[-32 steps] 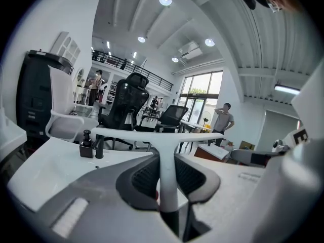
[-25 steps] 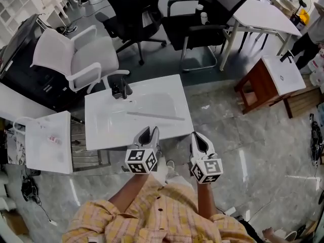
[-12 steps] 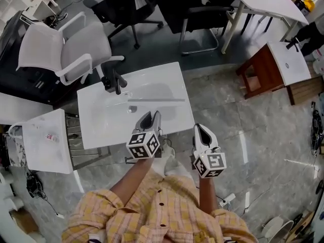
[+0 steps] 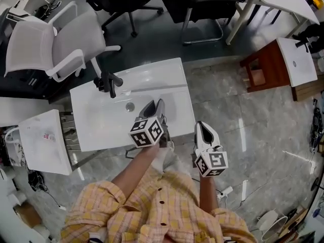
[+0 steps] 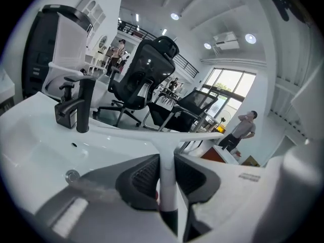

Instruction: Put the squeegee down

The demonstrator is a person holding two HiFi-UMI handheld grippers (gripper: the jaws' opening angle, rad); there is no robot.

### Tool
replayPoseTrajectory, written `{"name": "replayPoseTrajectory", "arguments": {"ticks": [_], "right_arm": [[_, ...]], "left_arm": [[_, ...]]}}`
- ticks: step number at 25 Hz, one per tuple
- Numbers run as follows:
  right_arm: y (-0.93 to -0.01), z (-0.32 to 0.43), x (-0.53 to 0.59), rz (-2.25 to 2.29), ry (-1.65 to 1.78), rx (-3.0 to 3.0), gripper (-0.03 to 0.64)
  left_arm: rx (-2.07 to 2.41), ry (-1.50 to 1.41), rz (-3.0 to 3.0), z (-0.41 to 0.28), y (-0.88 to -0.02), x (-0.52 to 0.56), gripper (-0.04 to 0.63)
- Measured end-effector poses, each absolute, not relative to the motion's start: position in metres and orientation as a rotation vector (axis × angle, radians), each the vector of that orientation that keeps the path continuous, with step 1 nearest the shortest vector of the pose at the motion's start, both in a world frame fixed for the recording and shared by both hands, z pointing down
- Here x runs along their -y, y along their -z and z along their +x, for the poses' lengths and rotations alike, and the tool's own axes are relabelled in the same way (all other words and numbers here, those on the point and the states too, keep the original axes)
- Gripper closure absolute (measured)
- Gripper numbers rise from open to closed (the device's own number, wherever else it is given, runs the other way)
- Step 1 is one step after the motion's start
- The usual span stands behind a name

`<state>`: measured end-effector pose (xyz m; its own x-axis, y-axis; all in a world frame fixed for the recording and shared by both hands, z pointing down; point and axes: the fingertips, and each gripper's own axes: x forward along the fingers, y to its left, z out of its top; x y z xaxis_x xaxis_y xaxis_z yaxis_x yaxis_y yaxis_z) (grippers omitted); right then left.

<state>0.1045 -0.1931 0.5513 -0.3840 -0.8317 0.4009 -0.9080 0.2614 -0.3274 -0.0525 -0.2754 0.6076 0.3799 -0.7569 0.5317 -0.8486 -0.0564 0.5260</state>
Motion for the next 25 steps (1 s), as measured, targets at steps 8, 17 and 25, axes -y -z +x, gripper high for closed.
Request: {"name": "replayPoseTrajectory", "arguments": {"ticks": [8,17,25], "right_arm": [[-0.575,0.107,0.207,1.633,-0.840,2.340,0.617],[-0.597,0.112,0.212,1.613,-0.894,2.296,0.617],[-0.606,0.111,0.216,1.595,-0.917,2.283,0.617]], "left_arm": [[1.363,-0.123,1.727,-0.039,-0.641,0.306,0.511],[1.360,-0.152,1.656,-0.029,-0.677,0.328,0.511],[1.373,-0.177,1.609,-0.026,-0.699,0.344,0.511]]}}
